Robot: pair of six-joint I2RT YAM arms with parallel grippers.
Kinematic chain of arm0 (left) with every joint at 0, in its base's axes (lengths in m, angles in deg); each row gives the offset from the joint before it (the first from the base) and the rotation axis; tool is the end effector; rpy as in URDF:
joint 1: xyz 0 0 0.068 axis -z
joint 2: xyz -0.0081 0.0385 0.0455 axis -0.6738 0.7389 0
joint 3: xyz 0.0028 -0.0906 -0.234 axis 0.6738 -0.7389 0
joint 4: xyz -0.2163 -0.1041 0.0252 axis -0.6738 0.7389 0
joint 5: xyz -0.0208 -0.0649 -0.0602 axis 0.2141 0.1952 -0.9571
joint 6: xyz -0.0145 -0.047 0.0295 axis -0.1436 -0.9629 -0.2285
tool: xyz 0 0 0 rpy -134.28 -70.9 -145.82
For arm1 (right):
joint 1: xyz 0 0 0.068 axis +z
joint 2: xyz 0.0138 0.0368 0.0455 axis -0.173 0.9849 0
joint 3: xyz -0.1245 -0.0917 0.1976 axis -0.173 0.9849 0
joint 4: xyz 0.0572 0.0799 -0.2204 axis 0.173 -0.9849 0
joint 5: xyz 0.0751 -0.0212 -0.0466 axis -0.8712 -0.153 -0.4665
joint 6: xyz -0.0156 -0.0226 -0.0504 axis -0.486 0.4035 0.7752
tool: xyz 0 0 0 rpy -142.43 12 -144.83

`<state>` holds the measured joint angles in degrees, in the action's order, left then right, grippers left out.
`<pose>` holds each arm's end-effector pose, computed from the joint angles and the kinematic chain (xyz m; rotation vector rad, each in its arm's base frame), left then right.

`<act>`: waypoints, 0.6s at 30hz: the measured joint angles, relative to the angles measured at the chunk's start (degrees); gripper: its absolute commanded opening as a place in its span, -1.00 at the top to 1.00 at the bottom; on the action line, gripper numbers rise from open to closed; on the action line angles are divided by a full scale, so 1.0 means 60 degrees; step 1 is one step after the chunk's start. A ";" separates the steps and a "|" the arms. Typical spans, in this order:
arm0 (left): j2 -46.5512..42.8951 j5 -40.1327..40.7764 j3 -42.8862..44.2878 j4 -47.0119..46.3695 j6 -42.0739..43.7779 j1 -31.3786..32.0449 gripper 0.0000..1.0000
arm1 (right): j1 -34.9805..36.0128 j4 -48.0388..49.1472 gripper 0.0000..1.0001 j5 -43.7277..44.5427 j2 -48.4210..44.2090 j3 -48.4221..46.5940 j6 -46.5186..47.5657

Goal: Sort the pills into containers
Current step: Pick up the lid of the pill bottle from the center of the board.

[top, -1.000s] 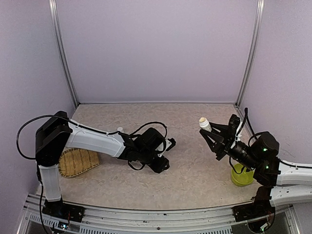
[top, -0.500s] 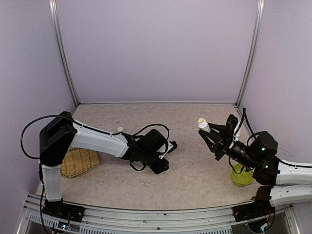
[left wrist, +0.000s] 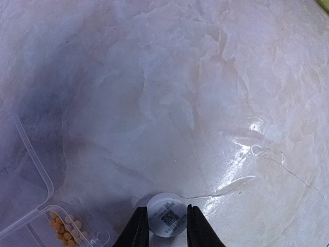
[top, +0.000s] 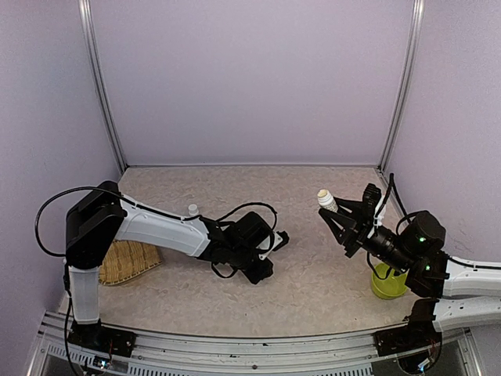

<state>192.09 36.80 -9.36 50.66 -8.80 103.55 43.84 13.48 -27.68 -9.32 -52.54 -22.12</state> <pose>0.1905 -0.3480 0.1282 1.2261 2.2998 -0.4691 0.1131 0.1532 0.2699 -0.6734 1.1980 0.6860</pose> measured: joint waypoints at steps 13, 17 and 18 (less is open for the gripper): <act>0.0120 0.0342 0.0149 0.0004 0.0073 0.0087 0.42 | -0.0025 -0.0124 0.89 0.0000 0.0004 0.0000 -0.0015; 0.0127 0.0412 0.0149 0.0004 0.0095 0.0113 0.32 | -0.0040 -0.0131 0.88 0.0000 0.0004 0.0000 -0.0018; 0.0135 0.0437 0.0149 0.0007 0.0091 0.0120 0.33 | -0.0040 -0.0135 0.88 0.0000 0.0007 0.0000 -0.0022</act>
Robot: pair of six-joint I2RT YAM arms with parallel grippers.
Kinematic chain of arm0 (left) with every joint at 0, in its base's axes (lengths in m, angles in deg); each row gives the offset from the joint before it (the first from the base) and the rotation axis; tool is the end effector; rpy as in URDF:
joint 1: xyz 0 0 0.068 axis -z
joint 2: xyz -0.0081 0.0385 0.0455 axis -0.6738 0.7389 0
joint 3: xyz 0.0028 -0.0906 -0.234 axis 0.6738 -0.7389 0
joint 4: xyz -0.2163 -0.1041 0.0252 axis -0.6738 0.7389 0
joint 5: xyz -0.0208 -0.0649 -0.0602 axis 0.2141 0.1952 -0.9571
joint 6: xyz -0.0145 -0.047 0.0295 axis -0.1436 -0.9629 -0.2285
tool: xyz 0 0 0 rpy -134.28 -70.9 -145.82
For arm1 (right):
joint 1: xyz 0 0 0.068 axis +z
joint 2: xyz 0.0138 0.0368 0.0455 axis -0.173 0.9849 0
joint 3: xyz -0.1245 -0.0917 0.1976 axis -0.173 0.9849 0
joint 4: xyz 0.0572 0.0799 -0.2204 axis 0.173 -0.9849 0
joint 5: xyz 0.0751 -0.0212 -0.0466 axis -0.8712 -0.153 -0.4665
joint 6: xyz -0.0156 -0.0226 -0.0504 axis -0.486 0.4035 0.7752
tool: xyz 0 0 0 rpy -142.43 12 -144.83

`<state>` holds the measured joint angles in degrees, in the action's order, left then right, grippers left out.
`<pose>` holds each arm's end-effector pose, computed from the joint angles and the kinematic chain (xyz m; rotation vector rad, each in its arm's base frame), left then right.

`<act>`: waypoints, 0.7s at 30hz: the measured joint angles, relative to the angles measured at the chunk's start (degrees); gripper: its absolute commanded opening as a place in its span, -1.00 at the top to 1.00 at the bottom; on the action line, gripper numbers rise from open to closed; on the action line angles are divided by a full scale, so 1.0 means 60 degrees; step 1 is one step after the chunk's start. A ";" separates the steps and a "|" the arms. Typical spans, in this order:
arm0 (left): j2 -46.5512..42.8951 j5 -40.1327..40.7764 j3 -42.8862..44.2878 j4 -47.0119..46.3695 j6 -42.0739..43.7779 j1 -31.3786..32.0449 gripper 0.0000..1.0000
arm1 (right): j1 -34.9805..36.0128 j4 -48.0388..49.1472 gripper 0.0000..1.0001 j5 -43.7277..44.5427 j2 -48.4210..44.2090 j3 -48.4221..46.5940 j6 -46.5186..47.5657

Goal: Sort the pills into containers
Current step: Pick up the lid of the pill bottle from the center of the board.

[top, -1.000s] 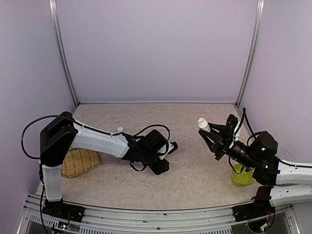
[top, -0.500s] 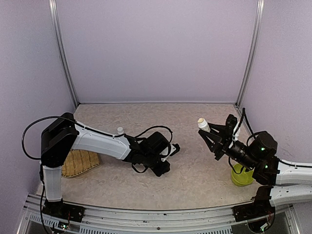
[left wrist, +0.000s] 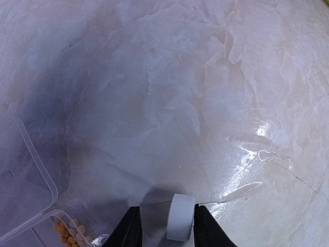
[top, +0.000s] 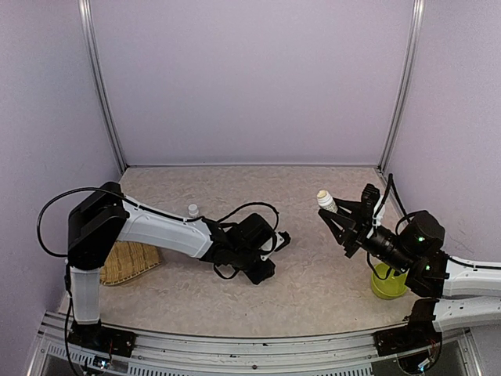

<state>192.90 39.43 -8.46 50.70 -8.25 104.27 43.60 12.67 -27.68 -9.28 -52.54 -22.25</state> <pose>0.1893 -0.3524 0.1271 1.2271 2.2803 -0.4181 0.1140 0.1531 0.2682 -0.6770 1.2130 0.6813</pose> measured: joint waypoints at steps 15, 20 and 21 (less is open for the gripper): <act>0.0040 0.0182 0.0000 0.0058 0.0000 0.0004 0.34 | -0.0004 -0.0069 0.88 0.0000 0.0055 -0.0007 -0.0004; 0.0036 0.0335 0.0000 0.0055 -0.0004 0.0004 0.34 | -0.0004 -0.0073 0.88 0.0000 0.0058 -0.0011 -0.0011; 0.0036 0.0342 0.0000 0.0051 -0.0007 0.0004 0.34 | -0.0004 -0.0076 0.88 0.0000 0.0066 -0.0011 -0.0011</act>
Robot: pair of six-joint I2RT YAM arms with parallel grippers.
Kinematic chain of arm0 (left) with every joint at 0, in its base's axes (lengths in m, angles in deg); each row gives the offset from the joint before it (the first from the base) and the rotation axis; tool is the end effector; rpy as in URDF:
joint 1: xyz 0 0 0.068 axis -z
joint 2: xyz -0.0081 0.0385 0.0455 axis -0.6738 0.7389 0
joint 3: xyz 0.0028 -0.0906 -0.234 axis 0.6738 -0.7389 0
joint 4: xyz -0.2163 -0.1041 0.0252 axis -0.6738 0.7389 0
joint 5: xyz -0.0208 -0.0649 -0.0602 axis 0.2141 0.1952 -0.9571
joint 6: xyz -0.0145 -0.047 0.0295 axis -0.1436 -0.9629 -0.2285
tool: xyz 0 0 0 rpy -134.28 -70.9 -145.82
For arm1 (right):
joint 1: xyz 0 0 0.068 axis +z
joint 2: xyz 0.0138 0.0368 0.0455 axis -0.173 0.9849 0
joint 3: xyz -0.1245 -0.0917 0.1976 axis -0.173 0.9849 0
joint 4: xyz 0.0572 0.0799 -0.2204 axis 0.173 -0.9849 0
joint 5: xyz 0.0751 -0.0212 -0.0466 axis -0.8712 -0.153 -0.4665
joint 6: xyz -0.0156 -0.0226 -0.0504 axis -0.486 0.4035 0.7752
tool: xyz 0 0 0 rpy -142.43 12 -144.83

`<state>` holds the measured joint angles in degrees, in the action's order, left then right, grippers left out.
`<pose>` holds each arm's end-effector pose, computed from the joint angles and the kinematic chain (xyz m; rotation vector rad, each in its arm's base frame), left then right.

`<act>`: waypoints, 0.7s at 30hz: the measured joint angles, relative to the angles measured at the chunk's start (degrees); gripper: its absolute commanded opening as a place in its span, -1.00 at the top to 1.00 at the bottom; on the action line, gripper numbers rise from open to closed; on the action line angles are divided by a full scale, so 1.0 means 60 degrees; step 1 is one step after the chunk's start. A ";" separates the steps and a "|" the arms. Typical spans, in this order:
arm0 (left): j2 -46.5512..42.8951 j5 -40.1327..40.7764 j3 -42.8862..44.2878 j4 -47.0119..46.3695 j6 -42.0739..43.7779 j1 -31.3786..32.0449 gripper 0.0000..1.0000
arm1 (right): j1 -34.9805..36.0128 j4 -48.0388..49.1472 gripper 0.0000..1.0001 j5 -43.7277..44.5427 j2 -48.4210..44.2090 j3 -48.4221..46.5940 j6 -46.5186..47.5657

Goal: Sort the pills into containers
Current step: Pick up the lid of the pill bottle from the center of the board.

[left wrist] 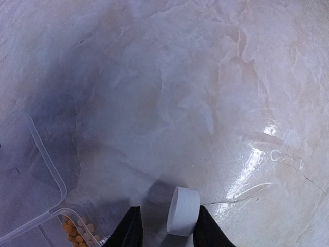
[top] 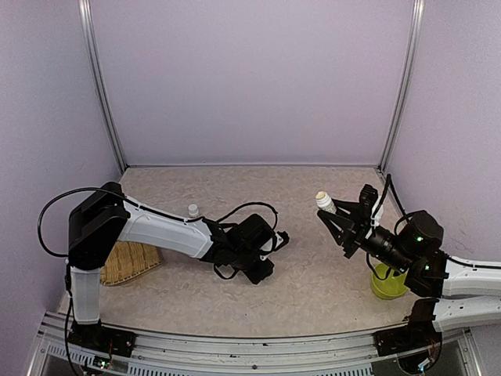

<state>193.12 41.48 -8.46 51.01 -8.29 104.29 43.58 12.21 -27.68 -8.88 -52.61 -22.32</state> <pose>0.1902 -0.3514 0.1253 1.2121 2.2831 -0.3719 0.1148 0.1541 0.2666 -0.6831 1.2257 0.6791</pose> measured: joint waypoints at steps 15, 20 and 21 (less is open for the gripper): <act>-0.0091 -0.0044 -0.0157 -0.0375 -0.0149 -0.0047 0.42 | 0.0000 -0.0080 0.89 0.0000 0.0153 -0.0127 -0.0033; -0.0131 -0.0051 -0.0204 -0.0495 -0.0208 -0.0106 0.45 | -0.0015 -0.0117 0.88 -0.0004 0.0219 -0.0168 -0.0033; -0.0135 -0.0051 -0.0204 -0.0506 -0.0208 -0.0131 0.45 | -0.0018 -0.0120 0.88 -0.0004 0.0229 -0.0175 -0.0033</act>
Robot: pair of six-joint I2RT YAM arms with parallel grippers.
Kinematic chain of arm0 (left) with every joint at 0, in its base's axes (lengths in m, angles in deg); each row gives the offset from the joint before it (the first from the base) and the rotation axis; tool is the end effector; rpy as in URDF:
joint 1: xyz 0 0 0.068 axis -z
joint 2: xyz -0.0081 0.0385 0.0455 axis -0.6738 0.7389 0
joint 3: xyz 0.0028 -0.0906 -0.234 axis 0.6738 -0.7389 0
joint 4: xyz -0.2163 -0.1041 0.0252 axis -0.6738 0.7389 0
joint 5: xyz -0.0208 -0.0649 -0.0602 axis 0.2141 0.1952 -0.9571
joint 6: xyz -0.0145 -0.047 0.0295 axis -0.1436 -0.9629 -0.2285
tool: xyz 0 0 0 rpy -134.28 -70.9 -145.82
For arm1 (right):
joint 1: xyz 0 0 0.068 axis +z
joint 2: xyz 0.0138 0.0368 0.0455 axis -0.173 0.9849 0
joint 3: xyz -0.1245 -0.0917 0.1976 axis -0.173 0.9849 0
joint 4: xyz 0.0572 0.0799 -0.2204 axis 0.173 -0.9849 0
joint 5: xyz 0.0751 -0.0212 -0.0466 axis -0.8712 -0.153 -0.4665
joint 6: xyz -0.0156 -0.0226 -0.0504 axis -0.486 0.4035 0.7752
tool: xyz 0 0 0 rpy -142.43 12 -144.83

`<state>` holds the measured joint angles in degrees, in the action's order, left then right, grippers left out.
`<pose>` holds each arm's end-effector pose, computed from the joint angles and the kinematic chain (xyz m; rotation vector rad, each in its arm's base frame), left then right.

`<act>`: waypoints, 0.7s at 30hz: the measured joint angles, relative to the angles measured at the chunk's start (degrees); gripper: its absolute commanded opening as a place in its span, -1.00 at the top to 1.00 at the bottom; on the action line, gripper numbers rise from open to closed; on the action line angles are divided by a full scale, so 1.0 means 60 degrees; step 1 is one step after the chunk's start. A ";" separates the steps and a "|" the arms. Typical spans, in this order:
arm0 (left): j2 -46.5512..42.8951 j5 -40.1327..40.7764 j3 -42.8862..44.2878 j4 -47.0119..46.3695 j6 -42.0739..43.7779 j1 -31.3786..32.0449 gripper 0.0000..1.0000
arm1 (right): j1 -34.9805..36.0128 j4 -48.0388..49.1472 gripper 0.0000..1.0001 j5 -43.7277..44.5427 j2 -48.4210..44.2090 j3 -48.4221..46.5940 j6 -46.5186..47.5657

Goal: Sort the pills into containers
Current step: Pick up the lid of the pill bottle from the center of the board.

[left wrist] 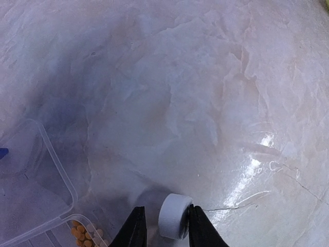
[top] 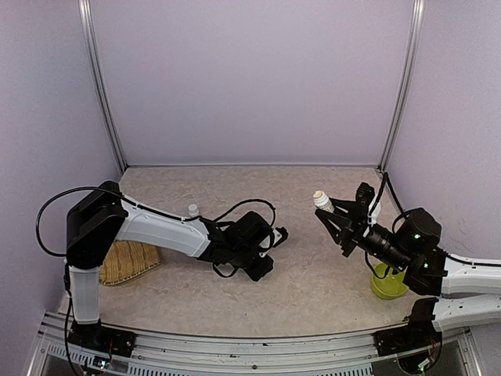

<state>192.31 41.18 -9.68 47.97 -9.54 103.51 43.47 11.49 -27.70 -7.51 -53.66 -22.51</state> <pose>0.1950 -0.3493 0.1284 1.1537 2.2687 -0.4102 0.1177 0.1573 0.2672 -0.6894 1.2435 0.6766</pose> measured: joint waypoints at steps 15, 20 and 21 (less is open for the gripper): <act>-0.0098 0.0084 -0.0095 -0.0007 -0.0091 -0.0117 0.07 | -0.0022 -0.0036 0.89 -0.0047 0.0226 -0.0146 -0.0004; -0.0124 0.0204 -0.0109 -0.0066 -0.0160 -0.0157 0.06 | -0.0040 -0.0069 0.89 -0.0087 0.0255 -0.0237 -0.0004; -0.0135 0.0208 -0.0120 -0.0069 -0.0168 -0.0160 0.06 | -0.0044 -0.0066 0.89 -0.0106 0.0255 -0.0251 -0.0004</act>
<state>191.50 42.42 -10.41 47.55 -10.55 102.55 43.20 11.10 -28.34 -5.98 -55.17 -22.54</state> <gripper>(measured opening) 0.473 0.277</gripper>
